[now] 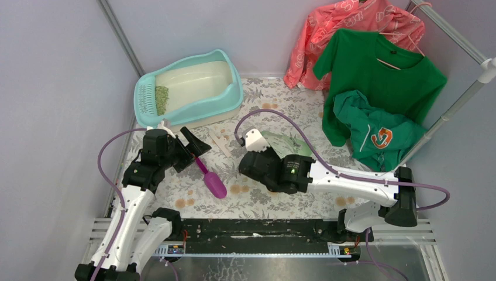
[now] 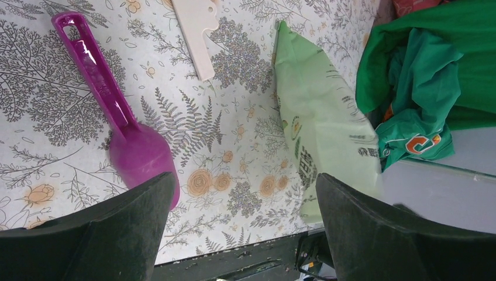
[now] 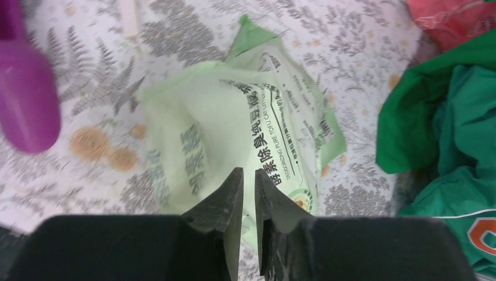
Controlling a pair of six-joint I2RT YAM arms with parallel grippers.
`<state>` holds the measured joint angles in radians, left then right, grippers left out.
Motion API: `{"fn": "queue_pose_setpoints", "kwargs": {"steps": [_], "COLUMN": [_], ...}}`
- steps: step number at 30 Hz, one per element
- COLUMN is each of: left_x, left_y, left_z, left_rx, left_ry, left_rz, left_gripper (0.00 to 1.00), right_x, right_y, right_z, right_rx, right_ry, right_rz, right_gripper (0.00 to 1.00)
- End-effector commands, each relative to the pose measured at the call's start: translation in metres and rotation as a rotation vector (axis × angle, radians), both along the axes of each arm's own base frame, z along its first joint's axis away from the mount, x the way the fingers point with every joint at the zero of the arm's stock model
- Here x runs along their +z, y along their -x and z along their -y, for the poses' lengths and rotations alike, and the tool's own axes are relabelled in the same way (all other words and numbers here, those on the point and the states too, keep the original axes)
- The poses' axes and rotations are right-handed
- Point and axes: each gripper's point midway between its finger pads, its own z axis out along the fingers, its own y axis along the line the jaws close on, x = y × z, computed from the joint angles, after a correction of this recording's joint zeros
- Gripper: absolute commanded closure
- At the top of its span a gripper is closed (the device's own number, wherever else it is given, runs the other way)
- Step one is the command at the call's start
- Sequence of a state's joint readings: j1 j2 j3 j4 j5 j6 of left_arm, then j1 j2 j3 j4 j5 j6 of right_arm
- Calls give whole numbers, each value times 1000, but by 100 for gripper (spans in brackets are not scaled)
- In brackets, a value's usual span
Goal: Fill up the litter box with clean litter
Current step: Open the cat litter bag at the center of the board.
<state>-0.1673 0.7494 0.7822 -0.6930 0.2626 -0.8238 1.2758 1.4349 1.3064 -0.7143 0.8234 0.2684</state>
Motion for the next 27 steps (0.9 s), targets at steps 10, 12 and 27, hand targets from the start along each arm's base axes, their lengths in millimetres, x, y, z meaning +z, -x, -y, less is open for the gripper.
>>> {"fn": "queue_pose_setpoints", "kwargs": {"steps": [10,12,27], "left_x": [8,9,4], "left_y": [0,0,-2], "left_z": [0,1,3], "left_rx": [-12,-15,-33], "left_ry": [3,4,4], "left_rz": [26,27,24], "left_gripper": [1,1,1], "right_x": [-18,-25,-54], "right_y": [78,76,15], "right_z": [-43,-47,-30], "right_rx": [116,102,-93], "right_ry": [-8,12,221], "right_rz": [-46,-26,189], "right_gripper": [100,98,93]}}
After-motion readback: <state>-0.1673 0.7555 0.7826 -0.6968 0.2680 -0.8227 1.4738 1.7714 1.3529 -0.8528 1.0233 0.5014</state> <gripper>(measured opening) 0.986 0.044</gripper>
